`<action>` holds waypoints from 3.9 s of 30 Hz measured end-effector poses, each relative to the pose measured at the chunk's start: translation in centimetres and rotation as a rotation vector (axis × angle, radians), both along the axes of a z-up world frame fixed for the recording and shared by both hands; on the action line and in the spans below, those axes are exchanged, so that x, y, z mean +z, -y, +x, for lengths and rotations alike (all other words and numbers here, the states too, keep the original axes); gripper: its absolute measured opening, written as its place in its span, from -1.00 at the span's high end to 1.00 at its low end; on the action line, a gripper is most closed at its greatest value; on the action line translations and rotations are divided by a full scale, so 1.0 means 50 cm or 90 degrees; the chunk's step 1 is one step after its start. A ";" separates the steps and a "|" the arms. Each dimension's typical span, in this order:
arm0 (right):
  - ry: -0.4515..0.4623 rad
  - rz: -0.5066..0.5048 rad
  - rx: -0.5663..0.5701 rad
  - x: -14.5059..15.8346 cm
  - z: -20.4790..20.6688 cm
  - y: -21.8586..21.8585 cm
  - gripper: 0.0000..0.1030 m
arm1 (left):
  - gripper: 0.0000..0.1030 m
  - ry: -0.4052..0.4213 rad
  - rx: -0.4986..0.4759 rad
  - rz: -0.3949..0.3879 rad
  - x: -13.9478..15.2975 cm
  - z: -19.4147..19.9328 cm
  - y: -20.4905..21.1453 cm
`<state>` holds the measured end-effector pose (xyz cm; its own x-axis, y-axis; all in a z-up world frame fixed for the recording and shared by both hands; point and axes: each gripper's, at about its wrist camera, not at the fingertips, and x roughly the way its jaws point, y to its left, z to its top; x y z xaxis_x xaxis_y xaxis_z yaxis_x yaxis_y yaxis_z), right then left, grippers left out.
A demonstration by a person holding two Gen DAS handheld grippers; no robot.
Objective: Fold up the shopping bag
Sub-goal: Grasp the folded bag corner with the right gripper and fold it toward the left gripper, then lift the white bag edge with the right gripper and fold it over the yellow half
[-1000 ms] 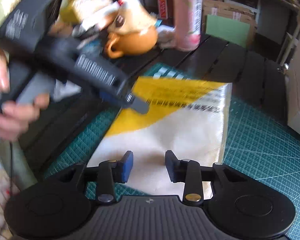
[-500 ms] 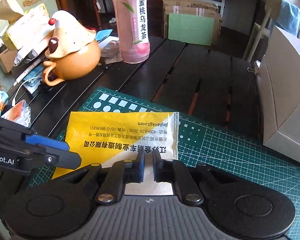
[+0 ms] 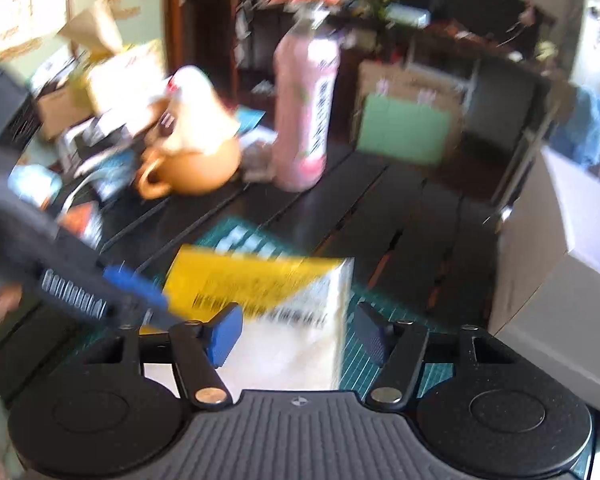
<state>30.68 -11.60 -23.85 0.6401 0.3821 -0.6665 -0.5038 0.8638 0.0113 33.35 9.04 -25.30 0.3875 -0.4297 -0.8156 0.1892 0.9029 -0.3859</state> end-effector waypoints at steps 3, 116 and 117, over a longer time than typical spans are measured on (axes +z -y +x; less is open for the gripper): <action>-0.050 0.040 -0.027 -0.012 0.044 -0.017 0.93 | 0.36 -0.004 0.003 -0.011 -0.002 0.002 -0.005; -0.010 -0.420 0.401 0.031 -0.199 -0.049 0.83 | 0.77 0.387 -0.464 0.349 -0.018 -0.220 0.160; -0.010 -0.416 0.400 0.031 -0.198 -0.048 0.82 | 0.77 0.377 -0.463 0.342 -0.017 -0.216 0.157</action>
